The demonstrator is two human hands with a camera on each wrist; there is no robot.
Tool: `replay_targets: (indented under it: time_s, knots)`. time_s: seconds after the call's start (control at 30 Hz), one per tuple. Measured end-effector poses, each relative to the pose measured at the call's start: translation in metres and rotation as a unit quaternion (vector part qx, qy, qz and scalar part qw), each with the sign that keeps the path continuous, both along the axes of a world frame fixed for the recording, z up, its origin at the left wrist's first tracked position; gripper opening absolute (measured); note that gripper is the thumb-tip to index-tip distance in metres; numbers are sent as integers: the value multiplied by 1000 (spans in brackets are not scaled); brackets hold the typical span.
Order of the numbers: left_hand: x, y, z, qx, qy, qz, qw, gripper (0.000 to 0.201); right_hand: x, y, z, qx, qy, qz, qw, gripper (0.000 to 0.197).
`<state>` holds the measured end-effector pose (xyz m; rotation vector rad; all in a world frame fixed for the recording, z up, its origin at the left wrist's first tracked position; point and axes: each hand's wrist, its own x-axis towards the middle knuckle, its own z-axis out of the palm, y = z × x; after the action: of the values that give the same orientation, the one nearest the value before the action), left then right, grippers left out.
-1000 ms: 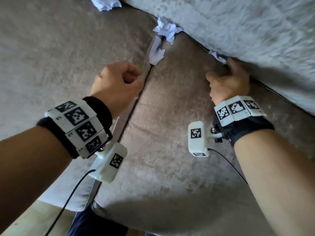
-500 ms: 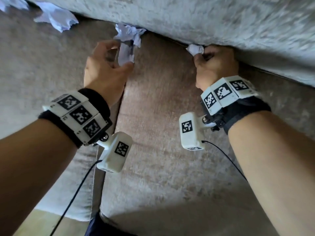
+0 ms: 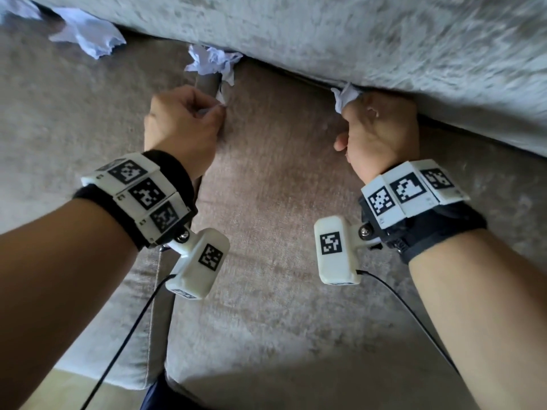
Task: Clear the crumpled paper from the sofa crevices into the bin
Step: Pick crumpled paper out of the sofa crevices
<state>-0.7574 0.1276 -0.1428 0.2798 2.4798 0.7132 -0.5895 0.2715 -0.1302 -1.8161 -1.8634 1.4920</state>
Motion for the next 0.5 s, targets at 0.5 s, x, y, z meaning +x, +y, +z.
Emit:
replay_targets:
  time_s: [0.5]
  knots:
    - [22, -3, 35, 31, 48, -63, 996, 28, 13, -14, 8, 8, 73, -96, 993, 27]
